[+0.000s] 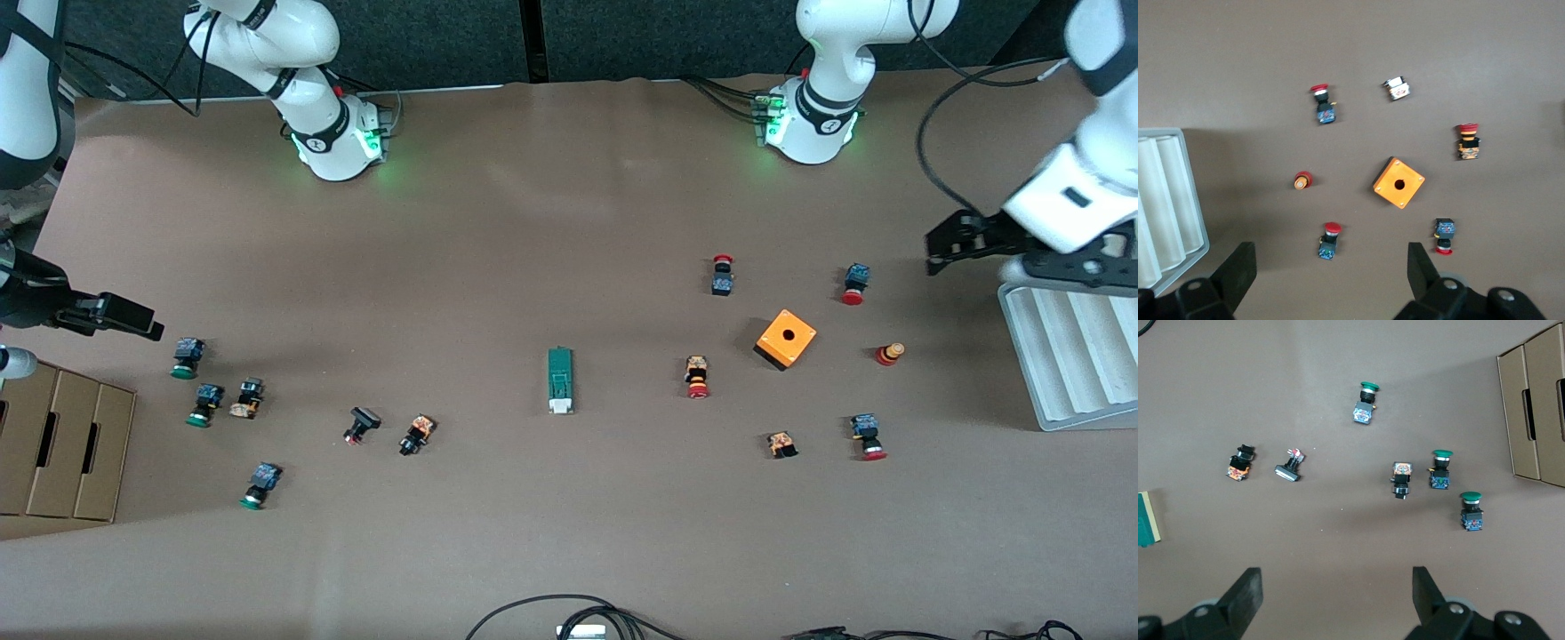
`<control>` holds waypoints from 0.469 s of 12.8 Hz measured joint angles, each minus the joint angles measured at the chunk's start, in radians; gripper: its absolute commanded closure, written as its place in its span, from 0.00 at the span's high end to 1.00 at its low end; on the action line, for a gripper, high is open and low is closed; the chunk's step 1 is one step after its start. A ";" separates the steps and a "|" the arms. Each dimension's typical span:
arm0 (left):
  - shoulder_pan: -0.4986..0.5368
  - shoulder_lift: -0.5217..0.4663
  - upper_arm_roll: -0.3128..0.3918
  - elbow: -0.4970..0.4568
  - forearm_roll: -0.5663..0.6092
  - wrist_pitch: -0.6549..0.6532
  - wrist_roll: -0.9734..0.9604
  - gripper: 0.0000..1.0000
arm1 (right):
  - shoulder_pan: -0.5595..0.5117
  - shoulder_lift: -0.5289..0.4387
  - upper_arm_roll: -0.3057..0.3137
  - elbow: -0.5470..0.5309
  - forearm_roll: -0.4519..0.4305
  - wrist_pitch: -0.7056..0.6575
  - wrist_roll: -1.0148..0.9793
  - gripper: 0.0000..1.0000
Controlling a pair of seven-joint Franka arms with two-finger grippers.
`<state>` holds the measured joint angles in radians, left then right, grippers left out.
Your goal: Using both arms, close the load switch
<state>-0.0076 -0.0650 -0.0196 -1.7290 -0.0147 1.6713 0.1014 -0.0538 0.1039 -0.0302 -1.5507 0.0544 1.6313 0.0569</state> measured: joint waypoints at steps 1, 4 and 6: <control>0.002 -0.006 0.030 -0.011 -0.002 0.000 0.036 1.00 | 0.000 0.000 0.000 0.000 0.000 0.000 -0.009 1.00; 0.006 -0.009 0.090 -0.023 -0.003 0.000 0.088 1.00 | 0.000 0.000 0.000 0.000 -0.009 0.000 -0.064 1.00; 0.008 -0.010 0.095 -0.023 -0.003 0.000 0.088 1.00 | 0.001 0.000 0.000 0.000 -0.009 0.000 -0.066 1.00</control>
<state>0.0002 -0.0748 0.0755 -1.7523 -0.0182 1.6713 0.1897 -0.0533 0.1039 -0.0300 -1.5507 0.0457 1.6313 -0.0086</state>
